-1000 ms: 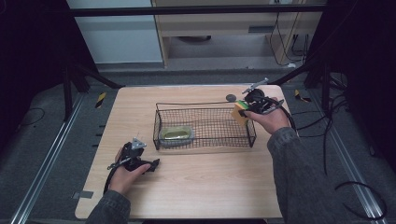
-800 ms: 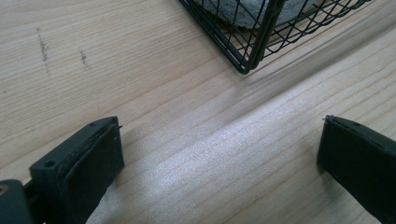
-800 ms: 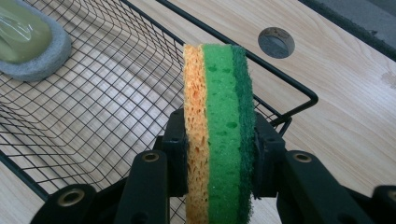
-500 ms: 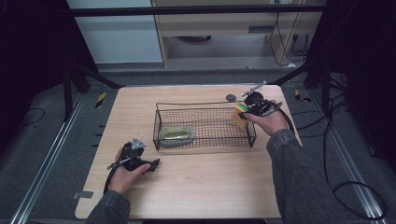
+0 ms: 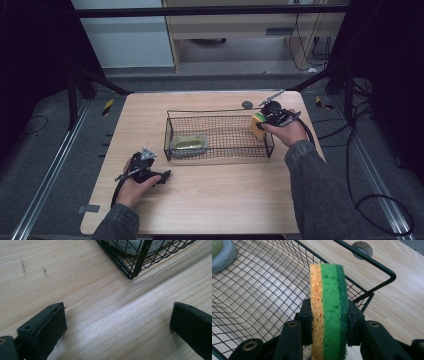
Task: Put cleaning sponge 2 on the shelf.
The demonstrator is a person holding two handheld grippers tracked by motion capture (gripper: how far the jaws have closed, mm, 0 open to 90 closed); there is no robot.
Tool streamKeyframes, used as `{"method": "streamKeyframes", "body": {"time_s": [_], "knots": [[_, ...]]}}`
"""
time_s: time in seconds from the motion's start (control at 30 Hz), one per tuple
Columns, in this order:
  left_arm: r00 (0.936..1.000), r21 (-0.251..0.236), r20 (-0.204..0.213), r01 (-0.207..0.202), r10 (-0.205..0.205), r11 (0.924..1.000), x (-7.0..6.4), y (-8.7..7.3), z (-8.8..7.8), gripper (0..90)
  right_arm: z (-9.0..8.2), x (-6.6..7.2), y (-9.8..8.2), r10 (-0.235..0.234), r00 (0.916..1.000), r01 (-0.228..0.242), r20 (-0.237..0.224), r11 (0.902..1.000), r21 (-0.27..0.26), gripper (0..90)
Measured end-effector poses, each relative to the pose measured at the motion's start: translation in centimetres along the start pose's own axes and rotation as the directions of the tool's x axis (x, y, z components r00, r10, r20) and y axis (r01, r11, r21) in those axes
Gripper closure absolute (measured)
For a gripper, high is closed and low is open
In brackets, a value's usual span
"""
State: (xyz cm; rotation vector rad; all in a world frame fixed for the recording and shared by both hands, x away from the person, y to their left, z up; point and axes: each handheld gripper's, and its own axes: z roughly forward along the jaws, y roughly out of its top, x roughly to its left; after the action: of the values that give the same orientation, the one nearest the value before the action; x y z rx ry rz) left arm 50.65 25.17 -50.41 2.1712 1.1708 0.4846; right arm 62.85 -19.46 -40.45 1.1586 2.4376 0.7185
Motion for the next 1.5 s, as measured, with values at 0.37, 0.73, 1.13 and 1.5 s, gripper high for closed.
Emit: {"method": "streamKeyframes", "body": {"time_s": [0.37, 0.73, 1.13, 1.5], "knots": [[1.0, 0.0, -0.001, -0.001, 0.001, 1.0, 0.0, 0.0, 0.0, 0.0, 0.5, 0.2, -0.2, -0.022, 0.9997, 0.021, 0.013, 0.9996, 0.018, 65.0], [1.0, 0.0, 0.0, -0.002, 0.002, 1.0, 0.0, 0.0, 0.0, 0.0, 1.0, 0.9, -0.2, -0.047, 0.9986, 0.047, 0.024, 0.9982, 0.038, 63.7], [1.0, 0.001, 0.001, -0.003, 0.003, 1.0, 0.0, 0.0, 0.0, 0.0, 0.4, 2.0, 0.3, -0.064, 0.9978, 0.064, 0.013, 0.9975, 0.032, 60.6], [1.0, 0.002, 0.001, -0.003, 0.003, 1.0, 0.0, 0.0, 0.0, 0.0, -0.4, 2.9, 0.7, -0.062, 0.998, 0.062, -0.006, 0.9978, 0.02, 59.2]]}}
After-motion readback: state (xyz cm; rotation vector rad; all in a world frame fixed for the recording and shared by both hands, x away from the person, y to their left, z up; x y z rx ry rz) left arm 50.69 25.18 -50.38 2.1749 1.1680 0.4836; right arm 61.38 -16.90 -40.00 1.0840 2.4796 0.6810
